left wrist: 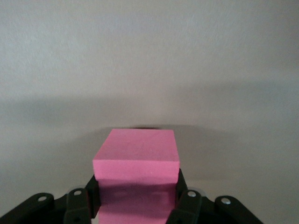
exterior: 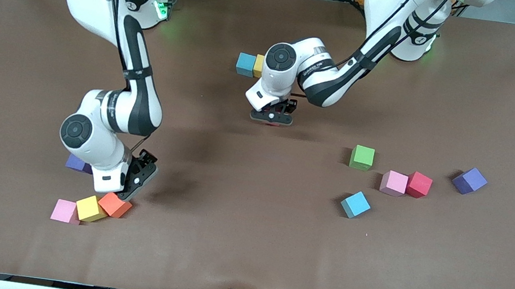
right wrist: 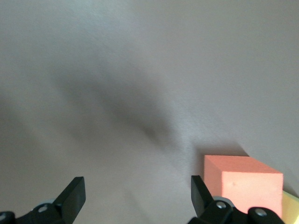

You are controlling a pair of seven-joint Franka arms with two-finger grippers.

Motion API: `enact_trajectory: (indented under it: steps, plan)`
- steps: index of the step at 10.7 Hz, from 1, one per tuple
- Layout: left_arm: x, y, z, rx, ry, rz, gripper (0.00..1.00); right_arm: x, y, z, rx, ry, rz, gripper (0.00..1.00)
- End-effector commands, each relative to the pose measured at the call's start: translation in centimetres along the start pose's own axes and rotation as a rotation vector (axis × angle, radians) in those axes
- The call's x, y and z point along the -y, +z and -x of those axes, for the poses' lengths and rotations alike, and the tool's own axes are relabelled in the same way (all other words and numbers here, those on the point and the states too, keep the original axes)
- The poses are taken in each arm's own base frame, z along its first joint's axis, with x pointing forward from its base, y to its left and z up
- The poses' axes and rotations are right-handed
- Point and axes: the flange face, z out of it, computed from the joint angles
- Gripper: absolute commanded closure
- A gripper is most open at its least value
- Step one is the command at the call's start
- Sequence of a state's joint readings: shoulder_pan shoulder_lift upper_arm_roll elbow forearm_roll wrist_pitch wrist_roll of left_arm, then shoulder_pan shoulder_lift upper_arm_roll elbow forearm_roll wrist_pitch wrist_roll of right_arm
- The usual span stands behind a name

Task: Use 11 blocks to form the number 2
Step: 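Carry the red cube with the left gripper while the right gripper reaches the orange cube, then lower the red cube into the row while the right gripper grasps the orange cube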

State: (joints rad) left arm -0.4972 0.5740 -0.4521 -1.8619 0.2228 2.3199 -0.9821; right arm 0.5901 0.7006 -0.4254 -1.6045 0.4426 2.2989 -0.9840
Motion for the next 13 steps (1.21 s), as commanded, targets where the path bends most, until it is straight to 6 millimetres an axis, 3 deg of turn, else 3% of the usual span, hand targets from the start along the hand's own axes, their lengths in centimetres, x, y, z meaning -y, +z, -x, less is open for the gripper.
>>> enact_trajectory:
  steps: [1, 5, 9, 13]
  plan:
    - [-0.4, 0.3, 1.6, 0.012, 0.0, -0.011, 0.72, -2.3, 0.0, -0.7, -0.02, -0.012, 0.017, 0.0]
    - [-1.0, 0.8, 3.6, 0.032, 0.017, -0.017, 0.72, -6.3, 0.6, 2.4, -0.014, 0.052, 0.03, 0.0]
    - [-0.5, 1.4, 3.9, 0.034, 0.026, -0.034, 0.72, -8.2, 1.7, 3.4, -0.011, 0.068, 0.036, 0.0]
    - [-0.8, 1.3, 4.4, 0.038, 0.031, -0.03, 0.73, -9.5, 4.4, 4.8, -0.029, 0.1, -0.004, 0.0]
